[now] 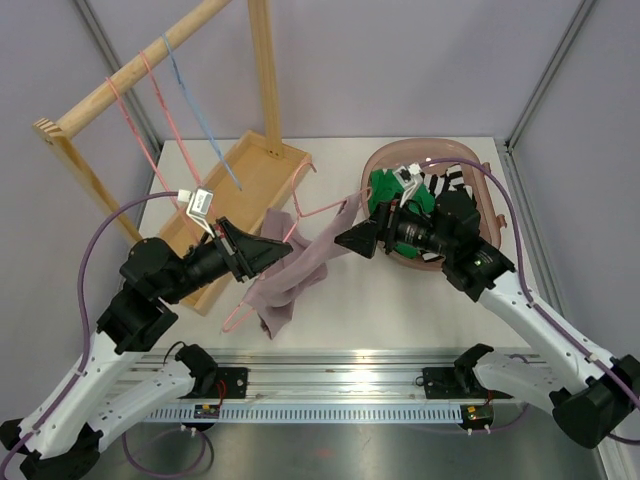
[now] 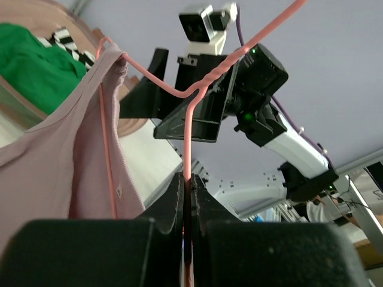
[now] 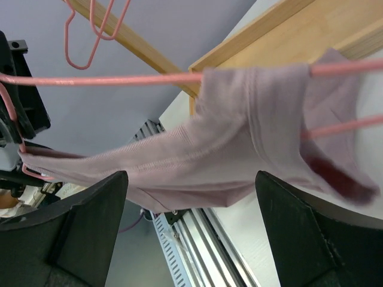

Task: Remove the tank top from the hanger

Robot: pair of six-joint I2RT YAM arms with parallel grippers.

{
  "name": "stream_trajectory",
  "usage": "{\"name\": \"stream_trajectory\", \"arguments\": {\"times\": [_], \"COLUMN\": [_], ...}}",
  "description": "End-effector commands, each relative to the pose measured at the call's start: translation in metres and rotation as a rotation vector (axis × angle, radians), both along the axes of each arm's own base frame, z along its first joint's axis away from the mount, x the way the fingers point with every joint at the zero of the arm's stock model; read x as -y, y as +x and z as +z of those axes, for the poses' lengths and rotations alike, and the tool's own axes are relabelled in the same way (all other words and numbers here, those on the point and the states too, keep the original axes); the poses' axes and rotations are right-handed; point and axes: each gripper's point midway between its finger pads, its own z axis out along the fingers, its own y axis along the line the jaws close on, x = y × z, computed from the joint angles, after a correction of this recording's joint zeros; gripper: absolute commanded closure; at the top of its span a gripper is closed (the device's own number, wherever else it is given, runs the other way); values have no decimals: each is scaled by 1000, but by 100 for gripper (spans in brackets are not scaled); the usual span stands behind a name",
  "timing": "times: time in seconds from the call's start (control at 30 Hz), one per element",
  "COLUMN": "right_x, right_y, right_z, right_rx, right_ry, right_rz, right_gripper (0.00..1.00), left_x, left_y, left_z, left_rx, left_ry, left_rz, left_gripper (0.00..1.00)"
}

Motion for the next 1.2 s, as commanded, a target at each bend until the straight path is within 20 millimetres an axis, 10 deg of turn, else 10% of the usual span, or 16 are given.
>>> {"name": "stream_trajectory", "arguments": {"times": [0.0,0.47,0.73,1.17], "right_x": [-13,-13,-10,62], "right_y": [14,51,56,125], "right_z": [39,26,21,-23], "right_rx": [149,149,150,27], "right_ry": [59,-26,-67,-402], "right_rz": [-35,-186,-208,-650], "right_gripper": [6,45,98,100], "left_x": [-1,-8,-11,-22], "left_y": [-23,-23,-21,-32], "left_z": [23,-6,-13,-12], "left_rx": [51,-2,-18,-1], "left_ry": [-86,-23,0,6], "left_rz": [-77,-38,-13,-13], "left_gripper": [100,100,100,100]}}
